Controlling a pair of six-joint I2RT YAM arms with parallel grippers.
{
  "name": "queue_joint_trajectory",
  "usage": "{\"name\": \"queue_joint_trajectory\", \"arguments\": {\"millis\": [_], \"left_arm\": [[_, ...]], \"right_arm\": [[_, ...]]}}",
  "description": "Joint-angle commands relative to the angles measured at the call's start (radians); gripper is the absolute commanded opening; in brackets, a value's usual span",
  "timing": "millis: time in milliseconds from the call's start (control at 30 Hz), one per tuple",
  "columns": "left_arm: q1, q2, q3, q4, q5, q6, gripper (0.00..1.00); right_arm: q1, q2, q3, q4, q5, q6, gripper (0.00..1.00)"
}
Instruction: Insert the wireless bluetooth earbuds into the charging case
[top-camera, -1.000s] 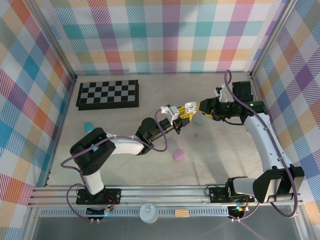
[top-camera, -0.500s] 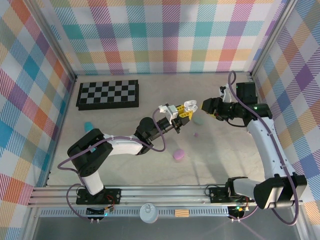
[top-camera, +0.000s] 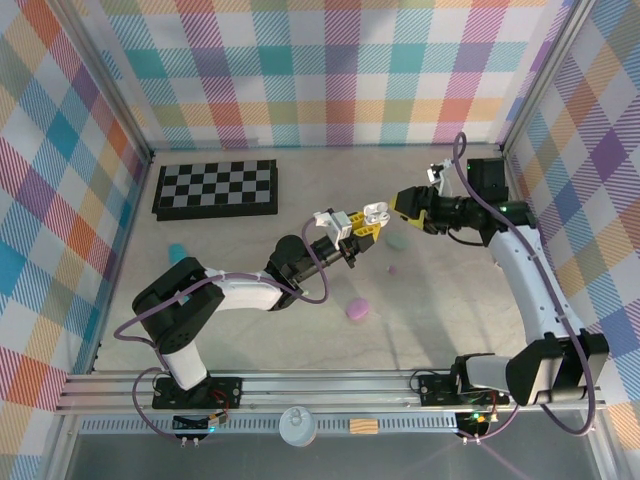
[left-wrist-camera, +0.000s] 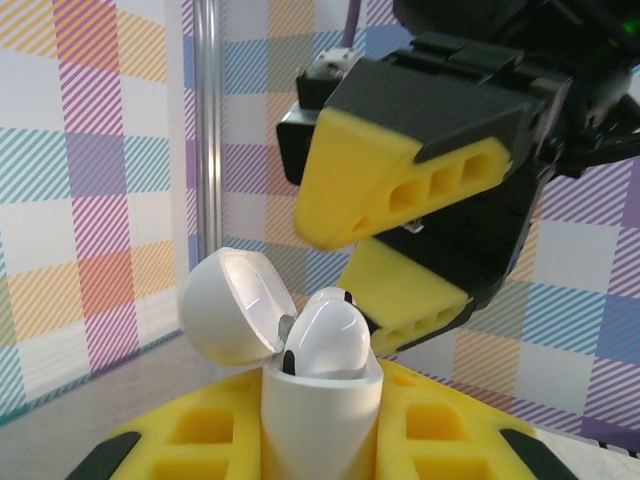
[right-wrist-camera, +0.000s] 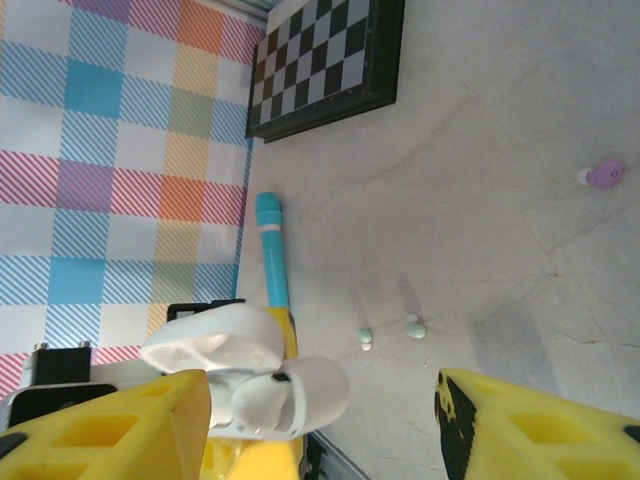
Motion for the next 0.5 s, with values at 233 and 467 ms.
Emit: {"name": "queue_joint_trajectory", "arguments": {"millis": [233,467], "left_arm": [[0.004,-0.043,0.004,0.067,0.012,-0.002,0.00],[0.004,-0.032,-0.013,0.065,0.029,0.028,0.00]], "right_arm": [[0.012,0.002,0.027,-0.056,0.016,-0.048,0.61],[0.013,-0.013,0.066,-0.015,0.000,-0.024,0.61]]}}
